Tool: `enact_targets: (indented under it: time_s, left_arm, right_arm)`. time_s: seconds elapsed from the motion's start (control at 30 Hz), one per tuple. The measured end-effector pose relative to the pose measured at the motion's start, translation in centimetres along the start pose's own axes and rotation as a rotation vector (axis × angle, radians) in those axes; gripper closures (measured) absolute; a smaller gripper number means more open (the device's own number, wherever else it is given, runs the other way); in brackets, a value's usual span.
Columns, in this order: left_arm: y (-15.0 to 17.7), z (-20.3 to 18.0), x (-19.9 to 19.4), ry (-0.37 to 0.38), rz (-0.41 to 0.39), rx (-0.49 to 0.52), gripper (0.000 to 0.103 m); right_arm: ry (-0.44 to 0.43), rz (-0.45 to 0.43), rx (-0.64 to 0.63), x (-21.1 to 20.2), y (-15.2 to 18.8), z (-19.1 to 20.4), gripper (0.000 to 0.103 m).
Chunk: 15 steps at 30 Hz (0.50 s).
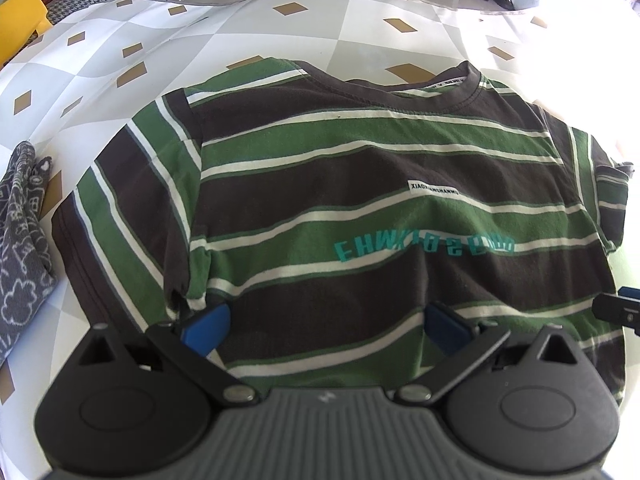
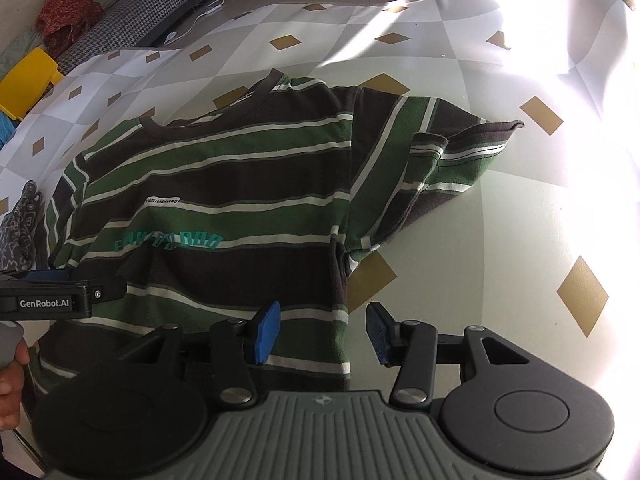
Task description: Fold clothes
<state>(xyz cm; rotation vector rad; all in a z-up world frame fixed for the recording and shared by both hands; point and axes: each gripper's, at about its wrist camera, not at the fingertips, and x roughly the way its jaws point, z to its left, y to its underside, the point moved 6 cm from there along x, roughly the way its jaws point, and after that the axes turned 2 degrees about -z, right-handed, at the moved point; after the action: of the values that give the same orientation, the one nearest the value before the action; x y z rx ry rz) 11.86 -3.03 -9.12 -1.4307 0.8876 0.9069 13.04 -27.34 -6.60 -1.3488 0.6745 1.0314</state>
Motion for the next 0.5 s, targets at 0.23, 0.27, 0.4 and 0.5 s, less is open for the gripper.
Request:
enact_targets:
  time_s: [0.23,0.27,0.4,0.5]
  left_arm:
    - [0.1,1.2,0.6,-0.02,0.0,0.005,0.0]
    - [0.1,1.3,0.6,-0.025,-0.001,0.008,0.0]
    - [0.0,1.5,0.8,-0.045,-0.002,0.023,0.0]
    - [-0.2,1.8,0.9,-0.057,-0.011,0.021,0.0]
  right_arm:
    - [0.072,-0.043,-0.098,0.8,-0.1,0.0,0.07]
    - [0.077,-0.048,-0.093,0.8,-0.3,-0.2,0.075]
    - [0.095,-0.062,-0.108,1.0,-0.8,-0.8,0.08]
    - [0.103,-0.069,-0.108,1.1,-0.9,-1.0,0.08]
